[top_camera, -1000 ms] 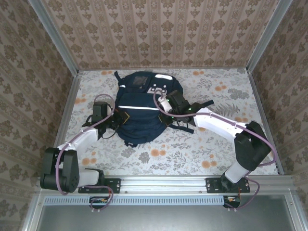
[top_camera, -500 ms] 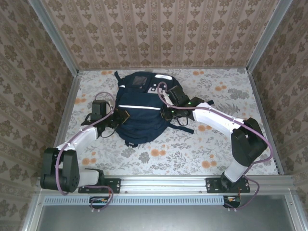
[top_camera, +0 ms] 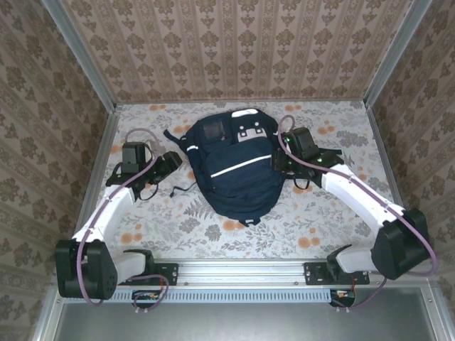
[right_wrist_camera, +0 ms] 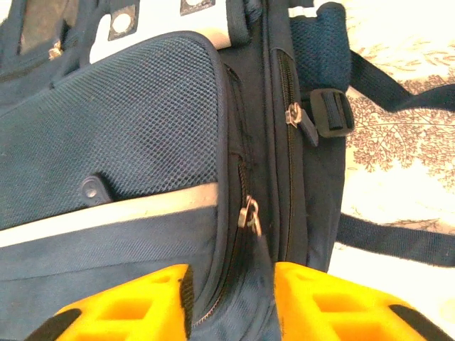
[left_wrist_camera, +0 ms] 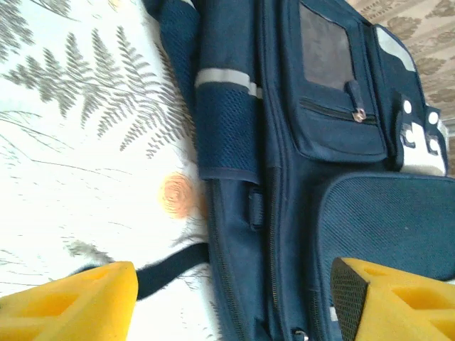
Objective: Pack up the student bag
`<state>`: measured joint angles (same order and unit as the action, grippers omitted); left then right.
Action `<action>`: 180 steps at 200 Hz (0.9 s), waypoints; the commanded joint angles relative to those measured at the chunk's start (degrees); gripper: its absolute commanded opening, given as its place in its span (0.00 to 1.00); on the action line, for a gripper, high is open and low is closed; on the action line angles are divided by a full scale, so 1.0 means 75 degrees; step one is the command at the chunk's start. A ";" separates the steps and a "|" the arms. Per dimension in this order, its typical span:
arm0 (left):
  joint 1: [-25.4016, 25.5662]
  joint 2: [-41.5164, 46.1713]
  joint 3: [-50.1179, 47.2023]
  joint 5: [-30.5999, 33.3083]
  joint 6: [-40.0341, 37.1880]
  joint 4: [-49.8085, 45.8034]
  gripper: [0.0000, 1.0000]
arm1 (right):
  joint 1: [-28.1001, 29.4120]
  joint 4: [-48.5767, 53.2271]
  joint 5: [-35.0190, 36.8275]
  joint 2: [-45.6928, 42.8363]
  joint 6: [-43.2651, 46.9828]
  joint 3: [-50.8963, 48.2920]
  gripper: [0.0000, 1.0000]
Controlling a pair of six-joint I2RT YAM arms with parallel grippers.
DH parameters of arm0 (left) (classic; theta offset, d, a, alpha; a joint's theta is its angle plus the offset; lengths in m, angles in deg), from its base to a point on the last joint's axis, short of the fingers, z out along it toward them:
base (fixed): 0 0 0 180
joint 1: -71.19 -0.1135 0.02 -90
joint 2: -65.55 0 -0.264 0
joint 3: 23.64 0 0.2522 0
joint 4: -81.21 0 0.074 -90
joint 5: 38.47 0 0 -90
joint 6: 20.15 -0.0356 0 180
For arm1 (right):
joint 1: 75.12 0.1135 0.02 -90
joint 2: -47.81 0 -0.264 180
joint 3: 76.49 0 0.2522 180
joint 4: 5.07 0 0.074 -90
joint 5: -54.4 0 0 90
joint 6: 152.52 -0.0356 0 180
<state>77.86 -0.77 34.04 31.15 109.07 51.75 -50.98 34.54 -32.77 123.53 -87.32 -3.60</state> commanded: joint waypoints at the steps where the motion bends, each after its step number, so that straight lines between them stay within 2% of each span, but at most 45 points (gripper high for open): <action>1: -0.0074 0.0312 0.0266 0.0969 -0.0538 -0.0433 0.82 | -0.0014 0.0058 0.0384 -0.0618 -0.0329 -0.0187 0.65; 24: -0.0098 0.0656 0.0294 0.1928 -0.0870 -0.0442 0.93 | -0.0076 0.0020 0.1326 -0.1228 -0.0334 -0.0203 0.83; 42: -0.0096 0.0977 0.0163 0.2822 -0.1159 -0.0122 0.96 | -0.0224 -0.0117 0.2263 -0.1598 -0.0273 -0.0315 0.99; 75: -0.0107 0.1295 -0.0362 0.4644 -0.1446 0.0740 0.98 | -0.0762 -0.0768 0.3661 -0.2041 -0.0334 -0.0912 1.00; 95: -0.0123 0.1226 -0.0833 0.5174 -0.1924 0.1663 0.99 | -0.1190 -0.1574 0.4314 -0.2269 -0.0323 -0.1647 1.00; 112: -0.0119 0.1108 -0.1302 0.5596 -0.2331 0.2486 0.99 | -0.1482 -0.2934 0.4728 -0.2471 0.0019 -0.2597 1.00; 144: -0.0162 0.0474 -0.1733 0.5903 -0.2978 0.3590 1.00 | -0.2082 -0.4361 0.4932 -0.2241 0.0499 -0.3644 1.00; 163: -0.0292 -0.0124 -0.2191 0.5860 -0.3368 0.4931 1.00 | -0.2141 -0.6684 0.4892 -0.1734 0.1470 -0.4597 1.00; 167: -0.0358 -0.0163 -0.2140 0.5740 -0.3302 0.4859 1.00 | -0.2151 -0.7091 0.4879 -0.1598 0.1610 -0.4753 1.00; 180: -0.0421 -0.0274 -0.2165 0.5538 -0.3525 0.5185 1.00 | -0.2152 -0.7578 0.4774 -0.1154 0.1886 -0.4888 1.00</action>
<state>75.96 -1.16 19.00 72.39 88.07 79.70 -67.02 -4.76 1.55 110.29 -80.70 -37.19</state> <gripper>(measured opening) 0.995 0.996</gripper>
